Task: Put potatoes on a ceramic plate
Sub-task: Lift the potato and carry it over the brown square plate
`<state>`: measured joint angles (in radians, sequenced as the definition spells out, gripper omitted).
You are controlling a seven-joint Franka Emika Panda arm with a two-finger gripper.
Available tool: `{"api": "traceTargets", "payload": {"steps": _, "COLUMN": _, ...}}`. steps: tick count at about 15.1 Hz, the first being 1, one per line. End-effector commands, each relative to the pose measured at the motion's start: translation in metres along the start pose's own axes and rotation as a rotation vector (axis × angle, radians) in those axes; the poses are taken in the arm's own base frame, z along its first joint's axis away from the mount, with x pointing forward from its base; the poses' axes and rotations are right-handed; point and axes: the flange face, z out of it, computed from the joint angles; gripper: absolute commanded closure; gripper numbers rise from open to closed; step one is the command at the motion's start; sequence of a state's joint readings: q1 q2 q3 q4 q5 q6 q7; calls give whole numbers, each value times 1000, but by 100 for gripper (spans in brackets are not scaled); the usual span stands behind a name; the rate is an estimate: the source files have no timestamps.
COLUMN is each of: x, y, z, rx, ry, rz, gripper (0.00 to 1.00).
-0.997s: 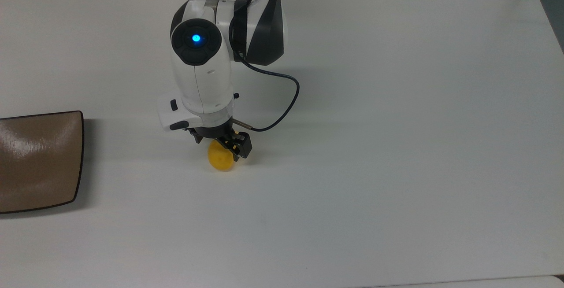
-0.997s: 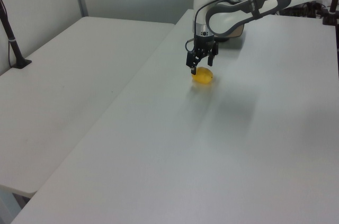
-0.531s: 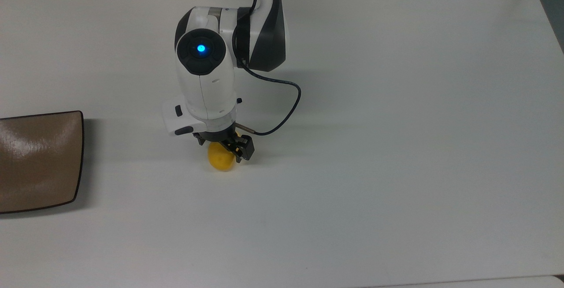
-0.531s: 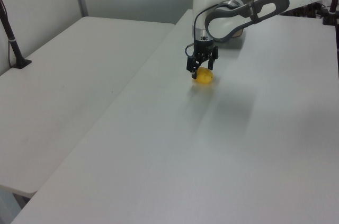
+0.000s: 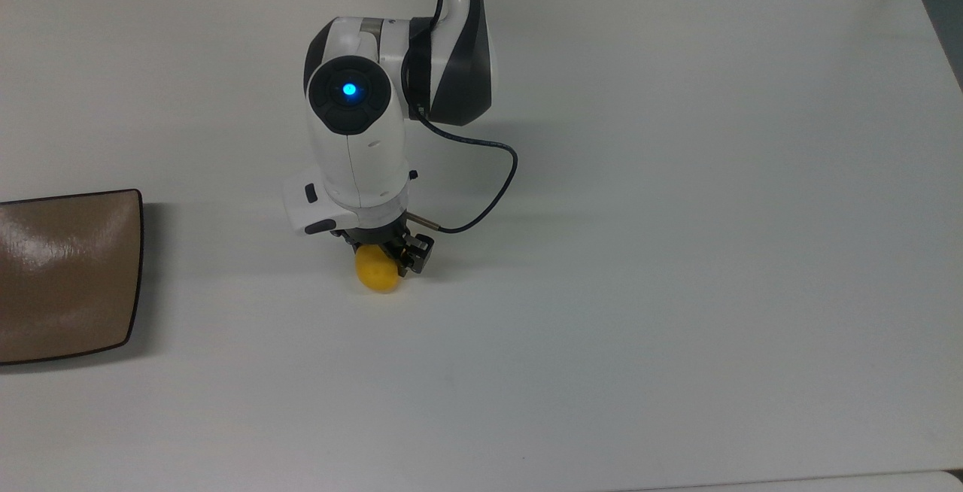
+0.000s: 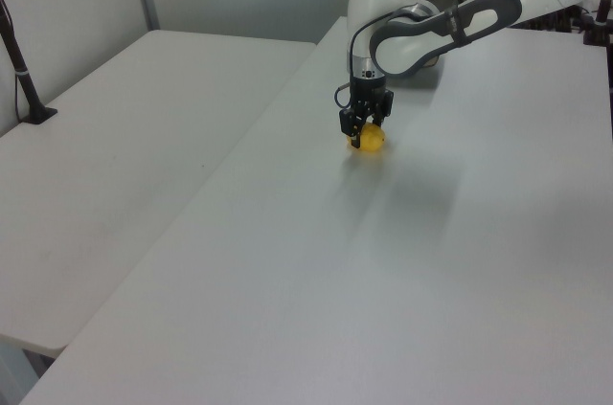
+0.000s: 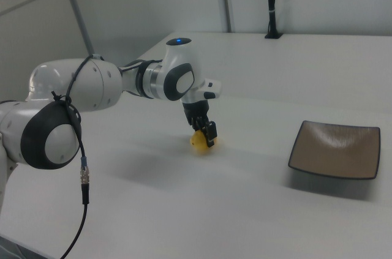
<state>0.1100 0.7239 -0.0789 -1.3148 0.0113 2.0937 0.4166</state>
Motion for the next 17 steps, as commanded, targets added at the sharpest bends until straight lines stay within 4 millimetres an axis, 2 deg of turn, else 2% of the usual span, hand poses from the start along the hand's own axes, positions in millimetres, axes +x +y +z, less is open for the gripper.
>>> {"api": "traceTargets", "payload": {"steps": 1, "x": -2, "y": -3, "z": -4, "rx": -2, "ry": 23, "rz": -19, "gripper": 100}}
{"api": "traceTargets", "payload": {"steps": 3, "x": 0, "y": 0, "z": -13, "rx": 0, "ry": 30, "rz": -22, "gripper": 100}}
{"api": "traceTargets", "payload": {"steps": 5, "x": 1, "y": 2, "z": -31, "rx": 8, "ry": 47, "rz": -32, "gripper": 100}}
{"api": "traceTargets", "payload": {"steps": 9, "x": 0, "y": 18, "z": -78, "rx": 26, "ry": 65, "rz": -56, "gripper": 100}}
{"api": "traceTargets", "payload": {"steps": 11, "x": 0, "y": 43, "z": -120, "rx": 39, "ry": 74, "rz": -76, "gripper": 100}}
{"api": "traceTargets", "payload": {"steps": 13, "x": 1, "y": 68, "z": -151, "rx": 42, "ry": 81, "rz": -86, "gripper": 100}}
{"api": "traceTargets", "payload": {"steps": 16, "x": 2, "y": 111, "z": -186, "rx": 70, "ry": 86, "rz": -133, "gripper": 100}}
{"api": "traceTargets", "payload": {"steps": 17, "x": 1, "y": 125, "z": -192, "rx": 77, "ry": 77, "rz": -164, "gripper": 100}}
